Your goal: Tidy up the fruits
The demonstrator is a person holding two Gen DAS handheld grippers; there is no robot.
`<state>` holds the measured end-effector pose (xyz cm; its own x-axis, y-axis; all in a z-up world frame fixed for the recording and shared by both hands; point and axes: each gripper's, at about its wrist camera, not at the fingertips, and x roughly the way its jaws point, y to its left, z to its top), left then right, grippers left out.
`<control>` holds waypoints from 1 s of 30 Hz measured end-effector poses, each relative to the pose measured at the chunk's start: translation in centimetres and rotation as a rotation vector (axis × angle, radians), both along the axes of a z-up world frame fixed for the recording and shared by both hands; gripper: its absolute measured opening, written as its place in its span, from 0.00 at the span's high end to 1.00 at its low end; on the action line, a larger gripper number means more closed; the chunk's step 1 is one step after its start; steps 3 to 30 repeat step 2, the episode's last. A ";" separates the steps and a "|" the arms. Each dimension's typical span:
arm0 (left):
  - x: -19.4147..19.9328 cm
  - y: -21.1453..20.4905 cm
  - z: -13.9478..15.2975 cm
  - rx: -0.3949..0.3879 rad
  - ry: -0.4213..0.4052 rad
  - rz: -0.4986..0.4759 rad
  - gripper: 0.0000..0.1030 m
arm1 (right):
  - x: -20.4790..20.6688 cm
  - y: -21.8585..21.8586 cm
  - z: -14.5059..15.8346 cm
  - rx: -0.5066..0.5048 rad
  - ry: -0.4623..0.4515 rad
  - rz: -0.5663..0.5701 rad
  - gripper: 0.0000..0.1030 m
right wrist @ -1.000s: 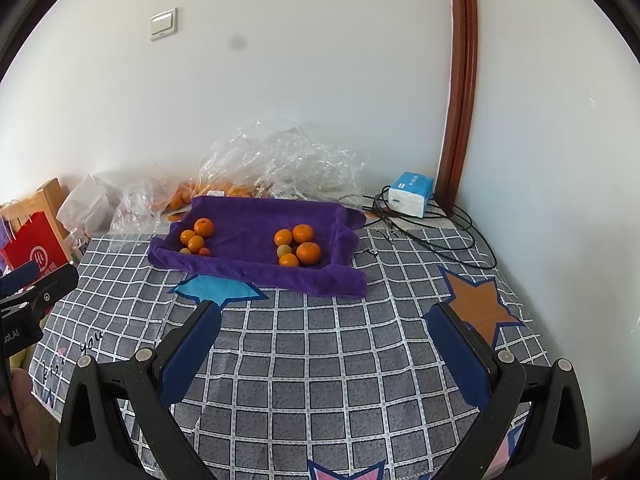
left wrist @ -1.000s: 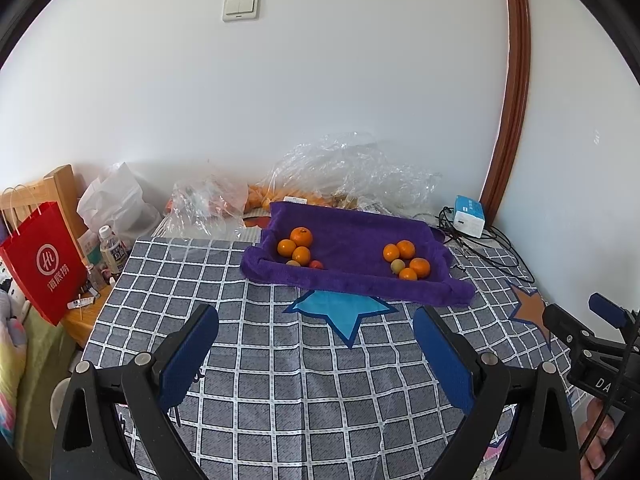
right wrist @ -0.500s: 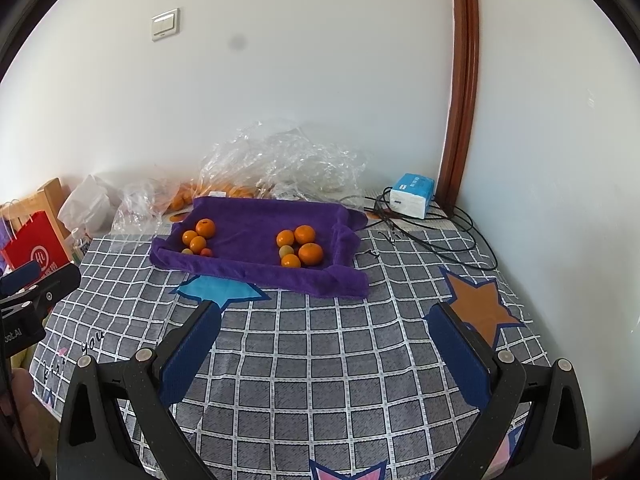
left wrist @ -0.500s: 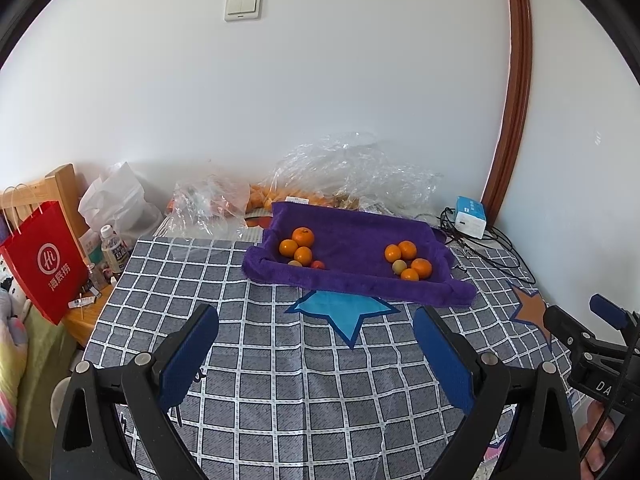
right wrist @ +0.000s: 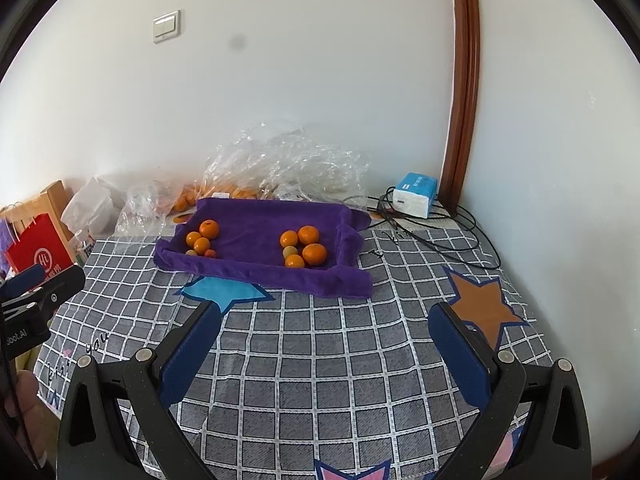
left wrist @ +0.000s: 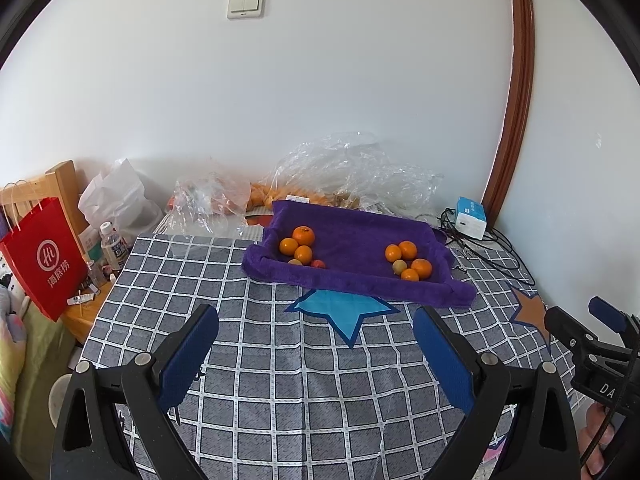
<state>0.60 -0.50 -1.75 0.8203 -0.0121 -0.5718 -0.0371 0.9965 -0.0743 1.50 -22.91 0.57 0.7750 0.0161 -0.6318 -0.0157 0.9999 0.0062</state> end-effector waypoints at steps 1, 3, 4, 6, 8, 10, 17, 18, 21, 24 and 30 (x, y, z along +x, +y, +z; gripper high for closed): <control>0.1 0.0 -0.1 0.003 0.000 0.000 0.04 | 0.0 0.0 0.0 0.006 0.000 0.004 0.01; 0.1 -0.1 -0.1 0.010 0.000 -0.001 0.04 | 0.0 0.1 0.0 0.001 -0.002 0.002 0.01; 0.1 -0.1 -0.1 0.010 0.000 -0.001 0.04 | 0.0 0.1 0.0 0.001 -0.002 0.002 0.01; 0.1 -0.1 -0.1 0.010 0.000 -0.001 0.04 | 0.0 0.1 0.0 0.001 -0.002 0.002 0.01; 0.1 -0.1 -0.1 0.010 0.000 -0.001 0.04 | 0.0 0.1 0.0 0.001 -0.002 0.002 0.01; 0.1 -0.1 -0.1 0.010 0.000 -0.001 0.04 | 0.0 0.1 0.0 0.001 -0.002 0.002 0.01; 0.1 -0.1 -0.1 0.010 0.000 -0.001 0.04 | 0.0 0.1 0.0 0.001 -0.002 0.002 0.01; 0.1 -0.1 -0.1 0.010 0.000 -0.001 0.04 | 0.0 0.1 0.0 0.001 -0.002 0.002 0.01; 0.1 -0.1 -0.1 0.010 0.000 -0.001 0.04 | 0.0 0.1 0.0 0.001 -0.002 0.002 0.01; 0.1 -0.1 -0.1 0.010 0.000 -0.001 0.04 | 0.0 0.1 0.0 0.001 -0.002 0.002 0.01; 0.1 -0.1 -0.1 0.010 0.000 -0.001 0.04 | 0.0 0.1 0.0 0.001 -0.002 0.002 0.01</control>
